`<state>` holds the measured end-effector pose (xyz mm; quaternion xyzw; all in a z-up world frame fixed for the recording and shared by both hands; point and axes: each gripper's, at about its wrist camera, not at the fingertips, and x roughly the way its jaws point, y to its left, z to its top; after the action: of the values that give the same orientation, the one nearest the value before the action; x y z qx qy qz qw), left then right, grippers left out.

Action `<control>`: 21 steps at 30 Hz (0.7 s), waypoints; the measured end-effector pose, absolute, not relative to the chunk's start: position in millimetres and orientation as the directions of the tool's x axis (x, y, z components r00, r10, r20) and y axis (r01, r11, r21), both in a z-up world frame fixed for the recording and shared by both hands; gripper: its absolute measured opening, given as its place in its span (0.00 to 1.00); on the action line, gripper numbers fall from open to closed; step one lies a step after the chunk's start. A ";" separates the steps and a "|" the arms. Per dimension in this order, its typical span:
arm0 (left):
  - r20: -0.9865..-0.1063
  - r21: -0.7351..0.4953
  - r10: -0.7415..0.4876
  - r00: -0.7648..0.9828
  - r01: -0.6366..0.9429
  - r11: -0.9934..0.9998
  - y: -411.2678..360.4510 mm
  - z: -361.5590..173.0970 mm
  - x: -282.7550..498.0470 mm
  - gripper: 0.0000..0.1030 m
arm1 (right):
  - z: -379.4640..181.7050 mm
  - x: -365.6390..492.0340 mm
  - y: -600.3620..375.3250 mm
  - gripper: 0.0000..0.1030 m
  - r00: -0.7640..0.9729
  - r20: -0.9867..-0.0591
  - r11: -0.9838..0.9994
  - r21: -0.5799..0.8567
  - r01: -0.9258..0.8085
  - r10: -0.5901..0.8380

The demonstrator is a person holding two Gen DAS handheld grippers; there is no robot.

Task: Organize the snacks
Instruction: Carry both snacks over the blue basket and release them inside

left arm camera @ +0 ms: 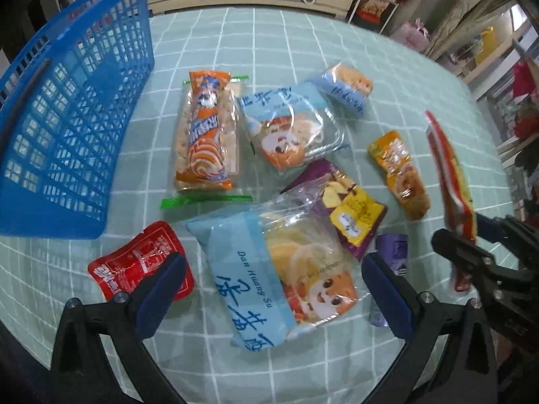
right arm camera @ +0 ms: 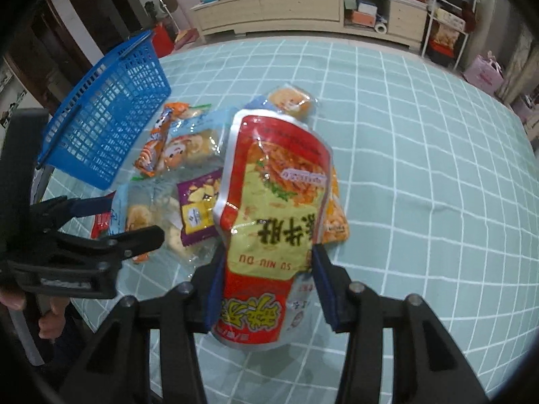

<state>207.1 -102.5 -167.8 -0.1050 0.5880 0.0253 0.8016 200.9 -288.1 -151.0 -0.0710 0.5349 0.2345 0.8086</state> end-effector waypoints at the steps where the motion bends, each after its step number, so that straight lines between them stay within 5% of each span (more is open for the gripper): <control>1: -0.949 -0.137 -0.080 0.305 -0.171 0.976 -102.4 -169.8 206.7 1.00 | -152.4 201.2 -286.8 0.51 0.317 -0.898 0.879 0.138 -0.456 0.305; 2: -0.950 -0.137 -0.078 0.303 -0.177 0.975 -101.4 -172.5 208.0 0.98 | -153.1 199.4 -285.9 0.51 0.327 -0.897 0.882 0.127 -0.454 0.298; 5: -0.949 -0.177 -0.114 0.294 -0.199 0.964 -96.3 -178.5 202.3 0.64 | -156.4 195.0 -281.6 0.51 0.320 -0.899 0.878 0.126 -0.462 0.297; 21: -0.888 -0.213 -0.164 0.430 -0.070 0.975 -88.1 -109.3 147.8 0.60 | -112.6 165.0 -261.4 0.51 0.380 -0.892 0.901 0.066 -0.429 0.246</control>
<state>147.8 -88.1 -109.3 -0.1093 0.5333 -0.0280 0.8383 165.0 -261.4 -112.6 -0.0884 0.5182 0.2043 0.8258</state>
